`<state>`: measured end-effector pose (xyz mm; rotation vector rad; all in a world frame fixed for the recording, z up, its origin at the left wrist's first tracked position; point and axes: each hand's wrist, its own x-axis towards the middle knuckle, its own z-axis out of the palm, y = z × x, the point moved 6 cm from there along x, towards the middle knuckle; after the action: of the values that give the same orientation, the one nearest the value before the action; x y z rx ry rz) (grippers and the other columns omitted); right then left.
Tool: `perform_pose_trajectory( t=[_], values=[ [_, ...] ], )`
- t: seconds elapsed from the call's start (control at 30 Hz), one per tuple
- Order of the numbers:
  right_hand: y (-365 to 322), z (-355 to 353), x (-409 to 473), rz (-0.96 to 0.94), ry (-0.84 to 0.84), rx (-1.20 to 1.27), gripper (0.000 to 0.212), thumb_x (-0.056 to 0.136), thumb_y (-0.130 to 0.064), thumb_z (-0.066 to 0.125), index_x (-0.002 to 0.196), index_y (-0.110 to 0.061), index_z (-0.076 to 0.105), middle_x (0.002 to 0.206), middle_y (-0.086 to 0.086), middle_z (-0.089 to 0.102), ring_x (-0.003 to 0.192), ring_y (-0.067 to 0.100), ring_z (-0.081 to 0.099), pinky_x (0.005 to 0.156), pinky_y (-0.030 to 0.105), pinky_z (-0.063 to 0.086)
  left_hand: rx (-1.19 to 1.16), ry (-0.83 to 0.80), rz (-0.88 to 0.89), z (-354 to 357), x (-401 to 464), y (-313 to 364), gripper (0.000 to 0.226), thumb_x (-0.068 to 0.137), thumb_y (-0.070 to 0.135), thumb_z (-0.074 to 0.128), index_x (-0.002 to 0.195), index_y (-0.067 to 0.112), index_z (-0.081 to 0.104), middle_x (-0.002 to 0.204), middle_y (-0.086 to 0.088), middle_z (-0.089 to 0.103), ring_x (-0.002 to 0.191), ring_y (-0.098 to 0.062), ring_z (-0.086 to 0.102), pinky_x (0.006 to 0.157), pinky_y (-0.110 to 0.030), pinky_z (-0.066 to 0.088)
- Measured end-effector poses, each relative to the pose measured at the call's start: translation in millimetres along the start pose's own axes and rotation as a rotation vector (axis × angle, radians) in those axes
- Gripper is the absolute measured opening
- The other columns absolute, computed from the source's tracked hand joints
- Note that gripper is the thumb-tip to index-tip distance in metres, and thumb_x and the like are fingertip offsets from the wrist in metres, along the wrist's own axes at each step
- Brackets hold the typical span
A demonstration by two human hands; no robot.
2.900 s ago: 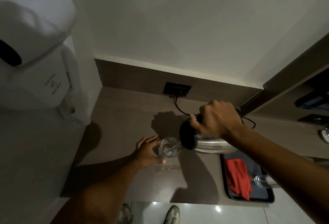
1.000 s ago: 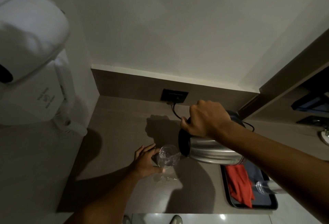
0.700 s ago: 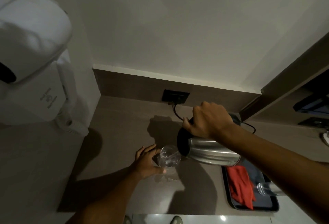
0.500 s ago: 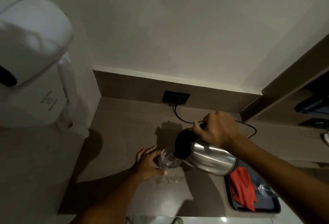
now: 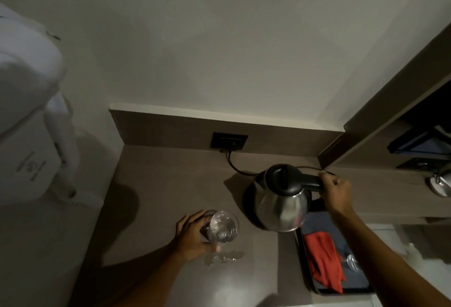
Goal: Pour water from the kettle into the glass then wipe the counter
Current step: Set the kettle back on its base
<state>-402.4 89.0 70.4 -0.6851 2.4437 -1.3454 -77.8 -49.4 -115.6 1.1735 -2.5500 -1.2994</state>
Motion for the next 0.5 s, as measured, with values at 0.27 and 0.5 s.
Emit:
perform_pose_trajectory(
  t=[0.27, 0.5],
  values=[
    [26.0, 29.7, 21.5, 0.112, 0.052, 0.148, 0.036, 0.096, -0.016, 0.048, 0.06, -0.012, 0.051, 0.058, 0.008, 0.048, 0.054, 0.02, 0.044, 0.053, 0.031, 0.035, -0.002, 0.056, 0.016, -1.1, 1.9, -0.8, 0.096, 0.045, 0.054, 0.085, 0.11, 0.084, 0.022, 0.119, 0.06, 0.031, 0.123, 0.026, 0.018, 0.108, -0.013, -0.003],
    [39.2, 24.8, 32.8, -0.004, -0.062, 0.151, 0.035, 0.085, -0.029, 0.046, 0.056, -0.01, 0.051, 0.05, -0.001, 0.047, 0.047, 0.015, 0.045, 0.047, 0.033, 0.039, -0.009, 0.031, -0.019, 2.0, 4.6, -3.5, 0.081, 0.044, 0.06, 0.081, 0.111, 0.066, 0.037, 0.132, 0.036, 0.036, 0.135, 0.002, 0.025, 0.112, -0.025, 0.006]
  ],
)
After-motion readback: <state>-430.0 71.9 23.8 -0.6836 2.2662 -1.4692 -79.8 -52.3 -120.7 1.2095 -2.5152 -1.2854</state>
